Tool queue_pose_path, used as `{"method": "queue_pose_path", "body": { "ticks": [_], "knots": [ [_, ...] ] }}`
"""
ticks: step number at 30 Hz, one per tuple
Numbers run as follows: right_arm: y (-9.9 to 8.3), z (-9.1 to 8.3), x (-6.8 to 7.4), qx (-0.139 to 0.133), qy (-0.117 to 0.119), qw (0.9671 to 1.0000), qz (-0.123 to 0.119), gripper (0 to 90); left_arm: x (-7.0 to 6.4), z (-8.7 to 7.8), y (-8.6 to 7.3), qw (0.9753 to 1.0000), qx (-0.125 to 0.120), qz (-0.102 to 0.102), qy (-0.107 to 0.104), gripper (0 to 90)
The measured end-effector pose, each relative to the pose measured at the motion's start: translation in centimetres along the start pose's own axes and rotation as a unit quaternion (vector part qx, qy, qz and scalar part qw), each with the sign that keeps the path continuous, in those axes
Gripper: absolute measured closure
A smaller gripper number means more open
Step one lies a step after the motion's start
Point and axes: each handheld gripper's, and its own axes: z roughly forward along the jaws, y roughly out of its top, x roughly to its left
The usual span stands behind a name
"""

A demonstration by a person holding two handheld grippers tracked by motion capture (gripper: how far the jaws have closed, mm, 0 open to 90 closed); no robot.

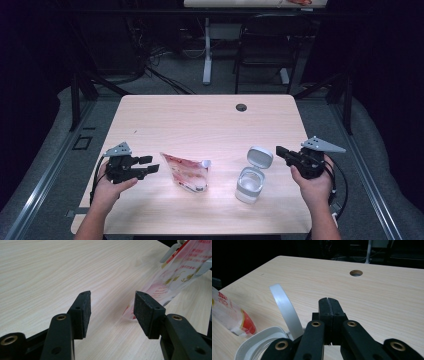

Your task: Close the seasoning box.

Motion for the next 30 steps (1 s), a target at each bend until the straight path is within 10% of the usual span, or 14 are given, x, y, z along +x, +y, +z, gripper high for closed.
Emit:
{"method": "queue_pose_path", "body": {
  "ticks": [30],
  "knots": [
    [0.0, 0.7, 1.4, 0.021, 0.028, 0.9992, -0.018, 90.0, 0.1, -0.2, 0.0, 1.0, -0.003, -0.005, 0.003, 48.4]
  ]
}}
